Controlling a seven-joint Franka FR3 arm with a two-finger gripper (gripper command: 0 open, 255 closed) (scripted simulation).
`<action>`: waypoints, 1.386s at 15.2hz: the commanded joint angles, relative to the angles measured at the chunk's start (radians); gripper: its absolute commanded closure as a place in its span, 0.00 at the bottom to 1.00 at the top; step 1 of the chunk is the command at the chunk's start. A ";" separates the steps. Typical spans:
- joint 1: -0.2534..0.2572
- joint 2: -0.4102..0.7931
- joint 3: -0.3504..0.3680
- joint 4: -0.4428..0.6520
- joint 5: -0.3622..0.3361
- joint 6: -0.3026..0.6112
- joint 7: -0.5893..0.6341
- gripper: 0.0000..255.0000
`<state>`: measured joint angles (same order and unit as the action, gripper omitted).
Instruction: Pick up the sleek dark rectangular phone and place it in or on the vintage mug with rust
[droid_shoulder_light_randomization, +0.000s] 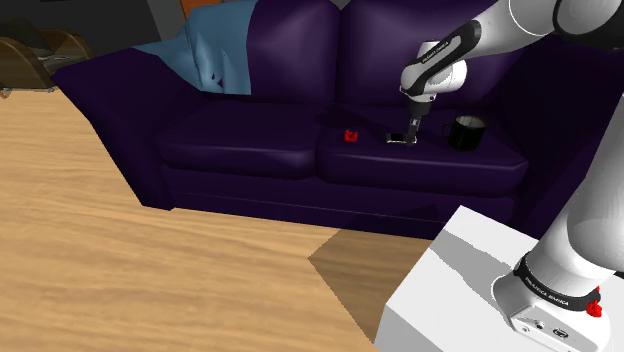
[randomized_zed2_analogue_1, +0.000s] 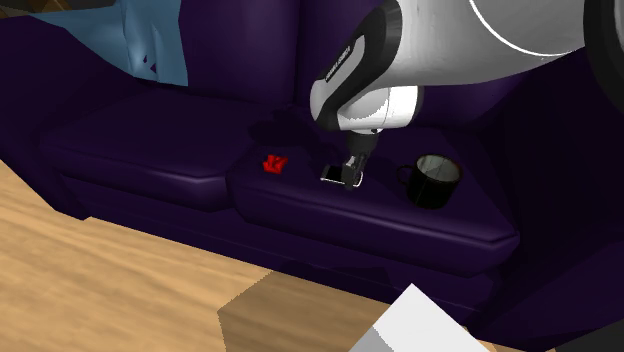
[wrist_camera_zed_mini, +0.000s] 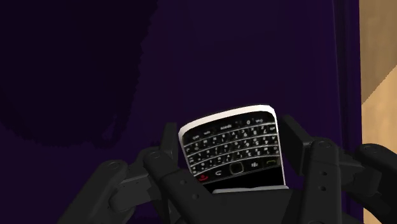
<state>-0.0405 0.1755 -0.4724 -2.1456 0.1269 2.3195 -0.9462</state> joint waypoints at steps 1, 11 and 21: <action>0.001 -0.009 -0.002 0.004 -0.006 -0.012 0.005 1.00; 0.011 -0.087 -0.011 0.059 -0.060 -0.134 0.043 1.00; 0.016 -0.144 -0.012 0.136 -0.095 -0.261 0.069 1.00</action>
<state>-0.0245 0.0369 -0.4845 -2.0147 0.0350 2.0689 -0.8798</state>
